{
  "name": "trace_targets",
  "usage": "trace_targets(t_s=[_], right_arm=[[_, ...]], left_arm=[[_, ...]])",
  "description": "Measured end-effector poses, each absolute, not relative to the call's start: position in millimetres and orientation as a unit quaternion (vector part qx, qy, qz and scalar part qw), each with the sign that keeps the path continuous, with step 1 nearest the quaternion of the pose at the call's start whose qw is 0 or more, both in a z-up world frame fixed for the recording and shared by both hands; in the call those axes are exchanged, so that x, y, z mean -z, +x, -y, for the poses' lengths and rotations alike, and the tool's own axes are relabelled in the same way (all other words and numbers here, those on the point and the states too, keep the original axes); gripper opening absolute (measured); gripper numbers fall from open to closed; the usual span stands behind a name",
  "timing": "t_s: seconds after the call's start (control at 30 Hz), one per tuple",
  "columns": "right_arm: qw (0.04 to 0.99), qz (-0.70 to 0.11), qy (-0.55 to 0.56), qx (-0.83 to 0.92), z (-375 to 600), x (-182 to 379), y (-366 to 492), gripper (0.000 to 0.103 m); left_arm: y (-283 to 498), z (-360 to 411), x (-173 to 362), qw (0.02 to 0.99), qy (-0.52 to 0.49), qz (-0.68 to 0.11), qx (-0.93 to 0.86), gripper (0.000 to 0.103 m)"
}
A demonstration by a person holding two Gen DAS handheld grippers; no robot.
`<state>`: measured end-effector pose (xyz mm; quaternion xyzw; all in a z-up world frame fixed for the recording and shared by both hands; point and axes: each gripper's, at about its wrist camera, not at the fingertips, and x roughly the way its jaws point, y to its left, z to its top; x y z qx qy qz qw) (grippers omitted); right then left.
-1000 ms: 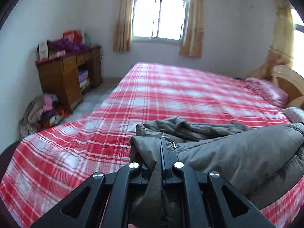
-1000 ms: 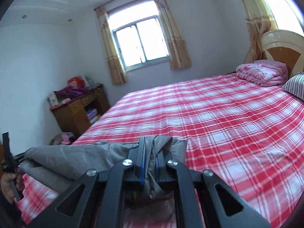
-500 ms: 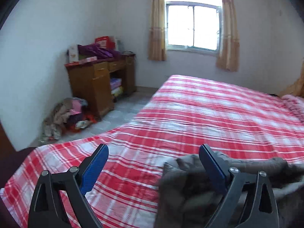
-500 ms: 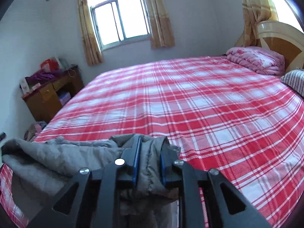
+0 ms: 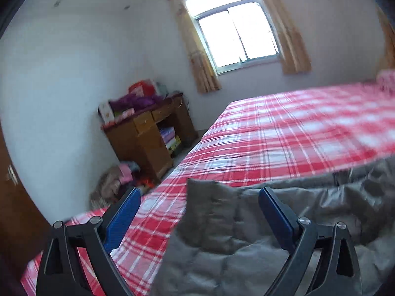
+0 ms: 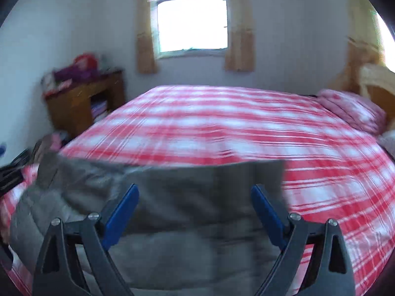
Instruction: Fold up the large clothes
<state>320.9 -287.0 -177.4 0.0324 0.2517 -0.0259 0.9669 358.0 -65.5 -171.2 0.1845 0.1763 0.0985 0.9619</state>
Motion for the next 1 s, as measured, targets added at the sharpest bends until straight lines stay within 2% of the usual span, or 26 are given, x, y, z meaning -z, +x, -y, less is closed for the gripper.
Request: trace_targets(t_s=[0.1, 0.2, 0.43, 1.0], right_arm=[[0.96, -0.279, -0.014, 0.017, 263, 197, 345, 0.093], [0.95, -0.306, -0.038, 0.04, 267, 217, 371, 0.093], [0.938, -0.342, 0.023, 0.058, 305, 251, 391, 0.091], [0.923, -0.375, 0.066, 0.049, 310, 269, 403, 0.094]], left_arm=[[385, 84, 191, 0.947, 0.23, -0.201, -0.104, 0.097], [421, 84, 211, 0.934, 0.23, -0.252, -0.107, 0.097], [455, 79, 250, 0.928, 0.201, -0.297, -0.099, 0.099], [475, 70, 273, 0.914, 0.171, -0.357, -0.09, 0.102]])
